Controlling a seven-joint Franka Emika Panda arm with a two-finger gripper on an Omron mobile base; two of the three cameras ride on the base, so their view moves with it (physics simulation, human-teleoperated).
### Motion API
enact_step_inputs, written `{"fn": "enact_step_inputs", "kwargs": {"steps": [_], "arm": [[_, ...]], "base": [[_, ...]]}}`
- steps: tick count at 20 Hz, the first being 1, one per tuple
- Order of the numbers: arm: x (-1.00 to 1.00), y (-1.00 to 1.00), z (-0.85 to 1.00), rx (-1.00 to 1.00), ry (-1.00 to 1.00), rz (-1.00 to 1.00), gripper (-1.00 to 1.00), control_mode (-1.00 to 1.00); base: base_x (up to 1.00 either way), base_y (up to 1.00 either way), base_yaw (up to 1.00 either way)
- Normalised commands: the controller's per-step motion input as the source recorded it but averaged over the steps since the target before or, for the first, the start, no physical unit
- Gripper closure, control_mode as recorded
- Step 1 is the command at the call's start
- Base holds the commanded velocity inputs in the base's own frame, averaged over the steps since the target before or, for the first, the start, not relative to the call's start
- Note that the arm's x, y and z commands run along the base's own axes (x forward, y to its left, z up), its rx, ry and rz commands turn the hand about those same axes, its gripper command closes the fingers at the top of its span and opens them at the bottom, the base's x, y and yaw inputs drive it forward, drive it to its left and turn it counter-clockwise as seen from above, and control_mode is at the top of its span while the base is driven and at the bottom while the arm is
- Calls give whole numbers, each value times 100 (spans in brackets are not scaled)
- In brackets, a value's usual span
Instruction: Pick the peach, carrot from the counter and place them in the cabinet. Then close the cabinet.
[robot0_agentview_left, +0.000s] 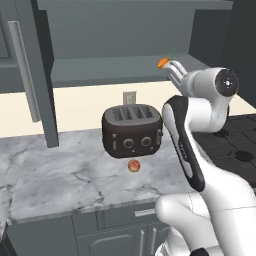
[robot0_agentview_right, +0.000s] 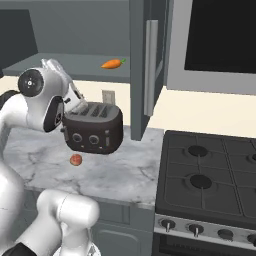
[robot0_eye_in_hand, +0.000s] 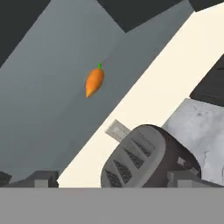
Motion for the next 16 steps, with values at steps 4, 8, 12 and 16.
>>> {"fn": "enact_step_inputs", "kwargs": {"steps": [4, 8, 12, 16], "arm": [[-36, 31, -45, -25, 50, 0, -100, -100], [-1, 0, -78, -31, 29, 4, -100, -100], [1, 6, -89, -24, 14, 21, -100, -100], [16, 33, -100, -20, 3, 40, -100, -100]], "base": [[0, 0, 0], [0, 0, 0], [0, 0, 0], [0, 0, 0]]}}
